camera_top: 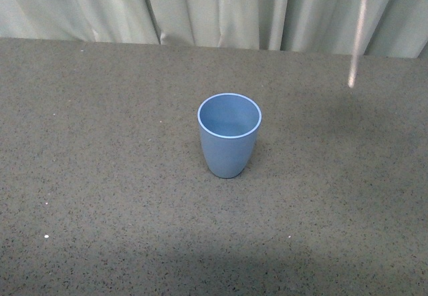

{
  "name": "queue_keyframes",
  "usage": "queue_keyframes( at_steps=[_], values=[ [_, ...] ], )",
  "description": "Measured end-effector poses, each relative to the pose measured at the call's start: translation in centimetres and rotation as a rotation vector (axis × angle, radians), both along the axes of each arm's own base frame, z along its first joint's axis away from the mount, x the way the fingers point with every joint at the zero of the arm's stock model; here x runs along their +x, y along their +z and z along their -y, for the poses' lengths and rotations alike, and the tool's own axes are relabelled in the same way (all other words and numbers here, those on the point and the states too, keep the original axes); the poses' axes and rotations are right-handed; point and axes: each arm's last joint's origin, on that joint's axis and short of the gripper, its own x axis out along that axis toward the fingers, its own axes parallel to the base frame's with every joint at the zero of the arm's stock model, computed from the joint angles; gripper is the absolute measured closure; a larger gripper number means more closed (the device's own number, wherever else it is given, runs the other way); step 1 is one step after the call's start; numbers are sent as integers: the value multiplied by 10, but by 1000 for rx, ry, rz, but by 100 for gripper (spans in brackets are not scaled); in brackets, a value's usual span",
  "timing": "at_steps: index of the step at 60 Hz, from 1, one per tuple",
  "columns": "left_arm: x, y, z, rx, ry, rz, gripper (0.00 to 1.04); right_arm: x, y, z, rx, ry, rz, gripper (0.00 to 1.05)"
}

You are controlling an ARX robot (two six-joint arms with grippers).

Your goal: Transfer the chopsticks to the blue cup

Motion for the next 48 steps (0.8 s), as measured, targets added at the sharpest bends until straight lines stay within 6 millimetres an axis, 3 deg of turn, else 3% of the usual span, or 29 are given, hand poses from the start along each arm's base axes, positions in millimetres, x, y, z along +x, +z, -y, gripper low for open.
queue_keyframes(
  at_steps=[9,26,43,48],
  values=[
    [0,0,0,0,0,0,7,-6,-2,-39,41,127,128,103],
    [0,0,0,0,0,0,7,-6,-23,-91,24,252,88,103],
    [0,0,0,0,0,0,7,-3,-25,-103,21,266,76,103],
    [0,0,0,0,0,0,7,-4,-26,-104,15,270,72,86]
  ],
)
